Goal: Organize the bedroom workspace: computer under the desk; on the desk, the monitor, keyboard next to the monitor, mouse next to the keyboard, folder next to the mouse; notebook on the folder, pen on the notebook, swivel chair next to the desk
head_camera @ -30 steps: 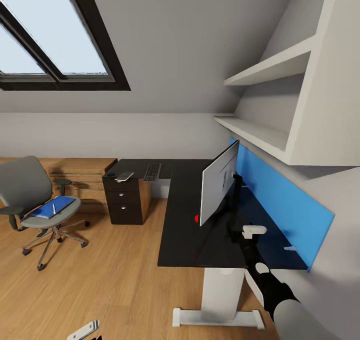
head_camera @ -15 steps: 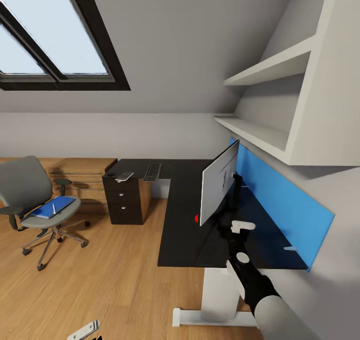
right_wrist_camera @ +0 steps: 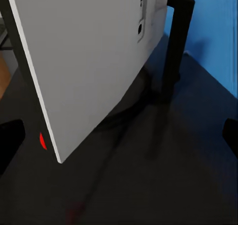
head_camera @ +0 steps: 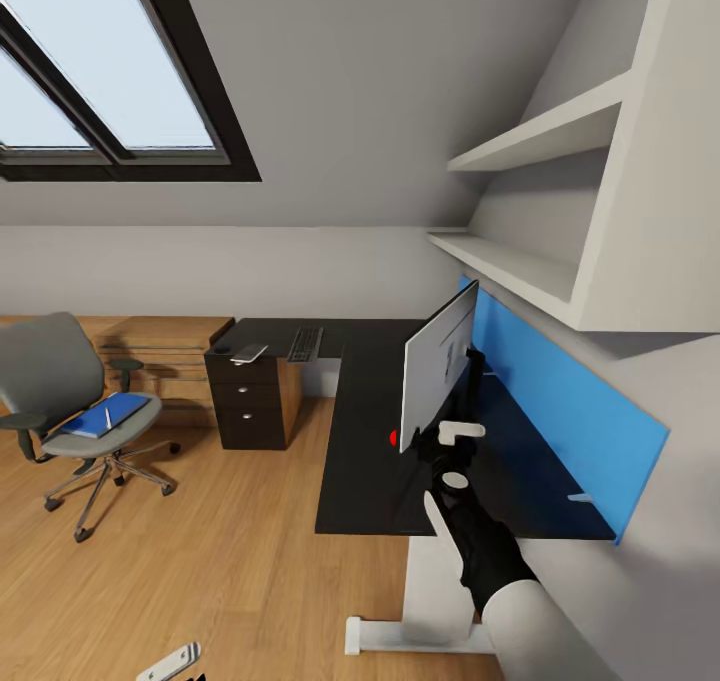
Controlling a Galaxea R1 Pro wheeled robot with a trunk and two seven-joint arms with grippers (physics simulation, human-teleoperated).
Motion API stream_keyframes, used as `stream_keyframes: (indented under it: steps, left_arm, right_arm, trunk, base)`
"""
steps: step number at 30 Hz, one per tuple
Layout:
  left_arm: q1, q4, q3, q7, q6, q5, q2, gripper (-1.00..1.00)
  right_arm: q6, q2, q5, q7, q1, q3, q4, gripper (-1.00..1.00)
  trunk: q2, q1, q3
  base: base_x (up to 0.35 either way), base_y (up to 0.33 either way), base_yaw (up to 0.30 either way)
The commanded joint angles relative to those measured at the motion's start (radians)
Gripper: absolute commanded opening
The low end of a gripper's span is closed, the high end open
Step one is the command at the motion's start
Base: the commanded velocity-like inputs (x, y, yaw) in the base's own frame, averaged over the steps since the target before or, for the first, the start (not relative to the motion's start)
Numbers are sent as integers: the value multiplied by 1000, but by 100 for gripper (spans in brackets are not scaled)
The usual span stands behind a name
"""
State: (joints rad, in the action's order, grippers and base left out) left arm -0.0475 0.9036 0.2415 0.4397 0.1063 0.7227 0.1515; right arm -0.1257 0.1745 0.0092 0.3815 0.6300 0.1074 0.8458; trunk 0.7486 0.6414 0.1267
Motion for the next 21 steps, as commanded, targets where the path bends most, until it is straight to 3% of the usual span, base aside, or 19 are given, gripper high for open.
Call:
stream_keyframes:
  steps: [1,2,5,9,15,21]
  left_arm:
    - [-1,2,4,8,3,5,2,100]
    - [-1,2,4,8,3,5,1,100]
    - [0,1,5,8,2,5,0,100]
    - [-1,-1,7,7,1,6,-3,100]
    - [-1,-23,8,7,1,-11,-29,100]
    - [-1,-27,9,7,1,-28,-32,100]
  right_arm:
    - [-12,0,1,22,1,12,5,100]
    - [-22,0,-1,63,1,77,11,100]
    - [-21,0,-2,85,1,139,10,100]
    - [3,0,-2,94,1,158,2,100]
    - [164,0,3,102,-3,172,-18,100]
    - [206,0,16,103,-4,175,-20,100]
  trunk:
    - [1,0,2]
    - [1,0,2]
    - [1,0,2]
    - [1,0,2]
    - [1,0,2]
    - [1,0,2]
  base:
    - [0,0,0]
    - [0,0,0]
    - [0,0,0]
    - [0,0,0]
    - [0,0,0]
    - [0,0,0]
